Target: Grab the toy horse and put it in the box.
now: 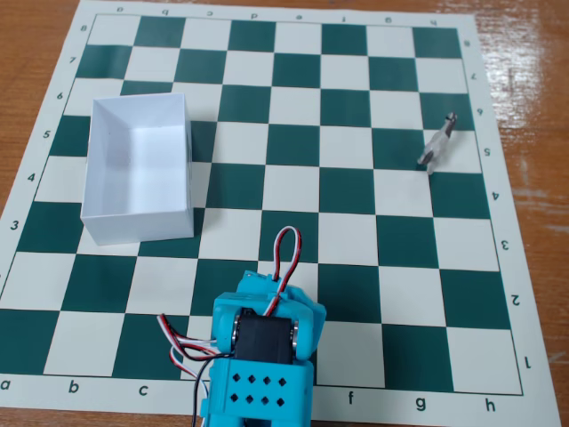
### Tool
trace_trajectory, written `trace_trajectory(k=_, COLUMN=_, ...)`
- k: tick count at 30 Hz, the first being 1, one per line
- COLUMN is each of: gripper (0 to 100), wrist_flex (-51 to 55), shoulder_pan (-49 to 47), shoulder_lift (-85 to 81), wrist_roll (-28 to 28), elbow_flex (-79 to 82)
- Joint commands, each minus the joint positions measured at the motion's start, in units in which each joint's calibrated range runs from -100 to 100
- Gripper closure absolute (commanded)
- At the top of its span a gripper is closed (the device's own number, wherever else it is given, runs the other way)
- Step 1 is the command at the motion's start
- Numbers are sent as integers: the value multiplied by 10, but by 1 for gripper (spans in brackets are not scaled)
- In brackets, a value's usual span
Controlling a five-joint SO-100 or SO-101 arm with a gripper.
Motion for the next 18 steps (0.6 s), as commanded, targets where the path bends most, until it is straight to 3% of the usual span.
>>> trace_trajectory(k=1, gripper=100, wrist_flex=7, shoulder_pan=106, shoulder_lift=-4, wrist_roll=41, elbow_flex=-122)
trace_trajectory(k=18, gripper=100, wrist_flex=-26, shoulder_pan=110, shoulder_lift=-1, wrist_roll=41, elbow_flex=-124)
